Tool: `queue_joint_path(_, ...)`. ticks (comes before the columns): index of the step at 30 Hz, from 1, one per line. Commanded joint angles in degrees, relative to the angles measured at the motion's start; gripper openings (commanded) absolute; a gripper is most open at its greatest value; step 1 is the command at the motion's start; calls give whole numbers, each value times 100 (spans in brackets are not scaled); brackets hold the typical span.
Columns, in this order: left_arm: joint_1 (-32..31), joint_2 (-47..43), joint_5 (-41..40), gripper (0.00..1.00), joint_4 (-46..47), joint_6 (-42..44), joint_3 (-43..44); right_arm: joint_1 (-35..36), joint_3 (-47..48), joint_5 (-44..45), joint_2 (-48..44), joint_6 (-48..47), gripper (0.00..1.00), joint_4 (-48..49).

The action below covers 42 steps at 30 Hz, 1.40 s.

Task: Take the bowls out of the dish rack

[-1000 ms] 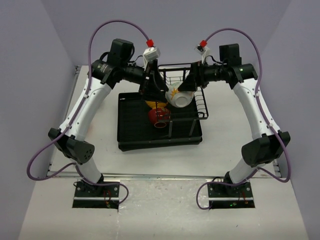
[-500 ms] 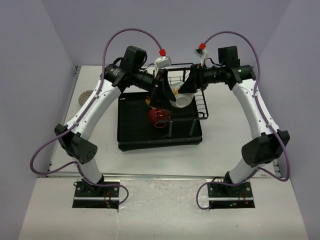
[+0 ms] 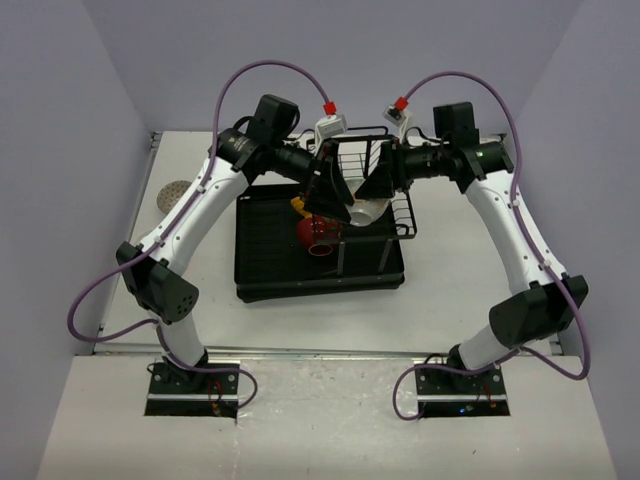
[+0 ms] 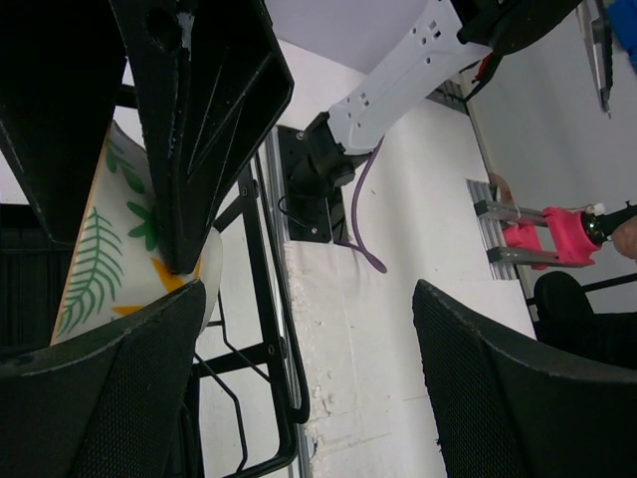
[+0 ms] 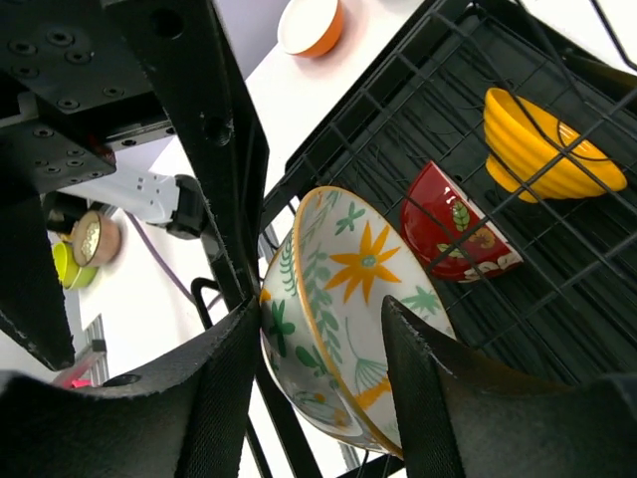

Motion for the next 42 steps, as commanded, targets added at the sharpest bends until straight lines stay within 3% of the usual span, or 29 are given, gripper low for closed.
queue_joint_path(1, -16, 27, -45, 85, 206, -166, 19, 62, -246, -173, -257, -6, 50, 8)
queue_joint_path(4, -16, 53, -71, 85, 224, -193, 46, 123, -405, -191, -274, -41, 34, 16)
queue_joint_path(6, -16, 44, -71, 85, 233, -193, 37, 150, -484, -165, -300, -33, 33, 25)
queue_joint_path(12, 2, 9, -124, 85, 189, -123, 19, 194, -415, -156, -257, -15, 1, 17)
queue_joint_path(19, 81, -43, -554, 85, 13, 106, 379, 325, -177, -121, -142, 64, 0, 69)
queue_joint_path(23, 116, -87, -1491, 86, -189, 325, 730, 404, -11, -15, -195, 257, 0, 288)
queue_joint_path(26, 221, -70, -1758, 86, -320, 449, 880, 483, 261, 124, -143, 442, 0, 307)
queue_joint_path(30, 379, -131, -2923, 87, -391, 589, 1030, 563, 850, 327, -177, 801, 0, 385)
queue_joint_path(42, 1214, -693, -4544, 86, 118, 528, 372, 633, 1984, 1469, -283, 1373, 0, 272)
